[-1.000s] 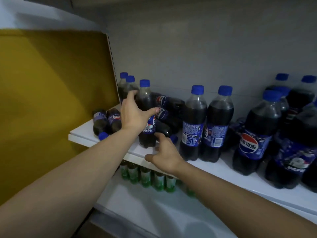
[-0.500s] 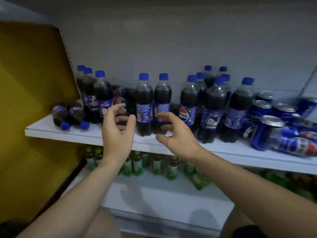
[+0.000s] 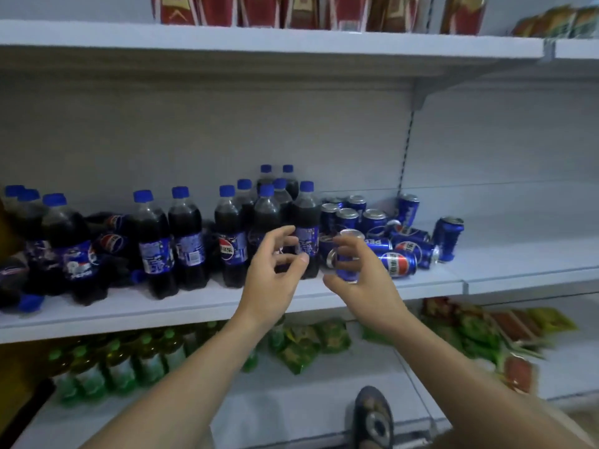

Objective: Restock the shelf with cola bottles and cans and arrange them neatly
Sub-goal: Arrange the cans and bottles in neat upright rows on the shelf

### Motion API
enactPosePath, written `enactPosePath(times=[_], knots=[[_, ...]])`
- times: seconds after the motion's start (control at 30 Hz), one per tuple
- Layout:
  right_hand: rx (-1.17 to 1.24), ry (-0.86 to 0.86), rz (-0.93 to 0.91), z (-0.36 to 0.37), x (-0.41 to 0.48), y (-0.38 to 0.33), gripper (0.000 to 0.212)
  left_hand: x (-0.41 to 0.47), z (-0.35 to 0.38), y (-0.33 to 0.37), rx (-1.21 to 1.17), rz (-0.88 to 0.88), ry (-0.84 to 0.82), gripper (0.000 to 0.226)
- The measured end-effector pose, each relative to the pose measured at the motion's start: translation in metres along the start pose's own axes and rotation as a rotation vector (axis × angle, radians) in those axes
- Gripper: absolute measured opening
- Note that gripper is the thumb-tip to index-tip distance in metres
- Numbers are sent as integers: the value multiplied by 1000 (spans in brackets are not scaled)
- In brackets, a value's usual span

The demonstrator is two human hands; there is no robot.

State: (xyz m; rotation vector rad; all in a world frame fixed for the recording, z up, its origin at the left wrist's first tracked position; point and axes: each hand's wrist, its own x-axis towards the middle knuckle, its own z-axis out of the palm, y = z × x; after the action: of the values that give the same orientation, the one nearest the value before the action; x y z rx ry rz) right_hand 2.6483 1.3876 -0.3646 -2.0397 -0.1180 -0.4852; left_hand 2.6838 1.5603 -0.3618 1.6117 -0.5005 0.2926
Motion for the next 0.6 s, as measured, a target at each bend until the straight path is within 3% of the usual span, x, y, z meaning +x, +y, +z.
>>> enactPosePath(times=[0.17,0.27,0.37,0.5,0.6], knots=[[-87,65,42,-17,9,41,55,14,35,-18,2,-38,-87,42],[-285,124,-38,-28,40,62,52,36,46,-29,34,-25,-131,41],[-277,195,-114,-32,84,78,47,79,51,-36,71,59,-137,42],[-247,113,-195,-20,144,92,53,134,60,-43,14,112,-102,41],[-373,12,-277,-17,178,98,54,151,55,-54,-71,115,-58,40]])
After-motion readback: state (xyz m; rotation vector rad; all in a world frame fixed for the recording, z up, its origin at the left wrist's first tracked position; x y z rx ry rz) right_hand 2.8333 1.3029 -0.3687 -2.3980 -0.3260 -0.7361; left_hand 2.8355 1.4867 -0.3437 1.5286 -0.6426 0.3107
